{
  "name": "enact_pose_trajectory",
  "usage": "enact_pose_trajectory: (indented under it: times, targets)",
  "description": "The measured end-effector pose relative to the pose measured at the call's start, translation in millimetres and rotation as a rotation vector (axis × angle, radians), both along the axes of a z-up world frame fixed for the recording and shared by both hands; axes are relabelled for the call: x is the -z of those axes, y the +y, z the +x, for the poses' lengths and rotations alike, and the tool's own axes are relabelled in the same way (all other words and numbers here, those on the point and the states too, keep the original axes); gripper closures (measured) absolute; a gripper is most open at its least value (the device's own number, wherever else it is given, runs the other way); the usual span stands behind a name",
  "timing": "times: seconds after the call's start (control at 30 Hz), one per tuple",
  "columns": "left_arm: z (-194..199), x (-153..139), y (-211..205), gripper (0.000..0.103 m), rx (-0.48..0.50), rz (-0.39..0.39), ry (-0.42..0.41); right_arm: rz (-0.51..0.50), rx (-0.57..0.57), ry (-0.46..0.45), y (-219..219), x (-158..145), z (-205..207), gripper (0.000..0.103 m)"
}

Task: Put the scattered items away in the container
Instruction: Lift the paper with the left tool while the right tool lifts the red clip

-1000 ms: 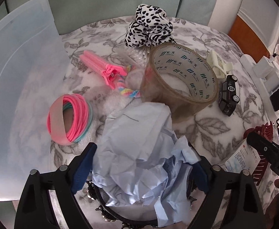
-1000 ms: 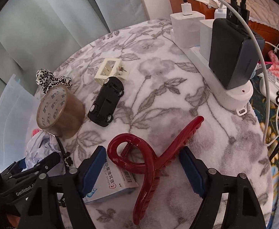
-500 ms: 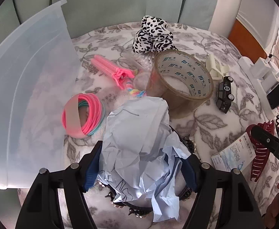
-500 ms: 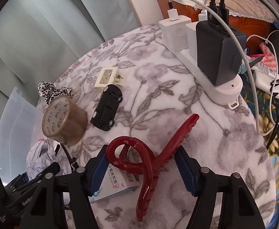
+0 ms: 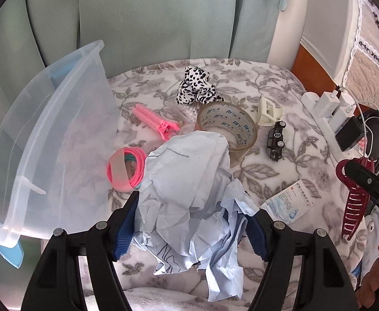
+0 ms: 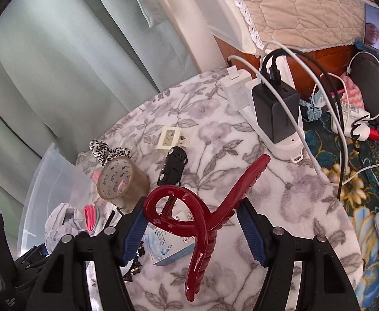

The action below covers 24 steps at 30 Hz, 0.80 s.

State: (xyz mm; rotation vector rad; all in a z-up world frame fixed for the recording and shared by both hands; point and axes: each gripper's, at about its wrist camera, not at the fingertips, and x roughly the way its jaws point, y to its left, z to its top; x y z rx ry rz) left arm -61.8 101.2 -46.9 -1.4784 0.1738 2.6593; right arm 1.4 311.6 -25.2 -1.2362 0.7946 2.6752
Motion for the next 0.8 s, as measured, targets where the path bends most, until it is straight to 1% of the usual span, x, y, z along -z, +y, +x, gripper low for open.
enact_pose_trajectory:
  times: [0.2,0.33,0.47,0.63,0.8]
  targets:
    - [7.5,-27.6,-4.8,0.028,0.001,0.016,0.074,0.018,-0.001,0.063,-3.5,-27.2,14.2,0.032]
    - [9.6,-53.1,-13.4,0.028,0.004,0.046,0.135,0.02,-0.012,0.125,-6.5,-46.0,20.2,0.032]
    - [15.3,-80.2,-23.0,0.028,0.004,0.079,0.206,0.036,-0.033,0.18,-16.6,-66.3,20.8,0.032]
    - [21.6,-110.0,-40.3,0.028,-0.008,0.113,0.295,0.068,-0.074,0.253,-34.0,-98.6,21.9,0.032]
    - [27.2,-136.6,-66.6,0.028,-0.036,0.151,0.374,0.104,-0.123,0.341,-57.4,-132.9,19.8,0.032]
